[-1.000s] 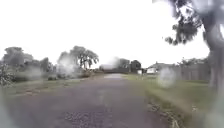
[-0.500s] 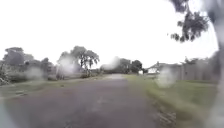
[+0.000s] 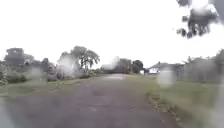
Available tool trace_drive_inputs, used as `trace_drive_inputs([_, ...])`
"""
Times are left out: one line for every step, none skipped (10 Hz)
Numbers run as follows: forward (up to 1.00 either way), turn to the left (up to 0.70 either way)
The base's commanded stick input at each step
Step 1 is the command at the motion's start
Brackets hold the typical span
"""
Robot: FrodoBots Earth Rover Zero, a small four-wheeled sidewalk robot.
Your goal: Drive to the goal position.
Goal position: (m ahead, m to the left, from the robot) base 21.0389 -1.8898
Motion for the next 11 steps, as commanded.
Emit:
trace_drive_inputs([0.85,0.0])
trace_drive_inputs([0.85,0.0])
trace_drive_inputs([0.85,0.0])
trace_drive_inputs([0.85,0.0])
trace_drive_inputs([0.85,0.0])
trace_drive_inputs([0.85,0.0])
trace_drive_inputs([0.85,0.0])
trace_drive_inputs([0.85,0.0])
trace_drive_inputs([0.85,0.0])
trace_drive_inputs([0.85,0.0])
trace_drive_inputs([0.85,0.0])
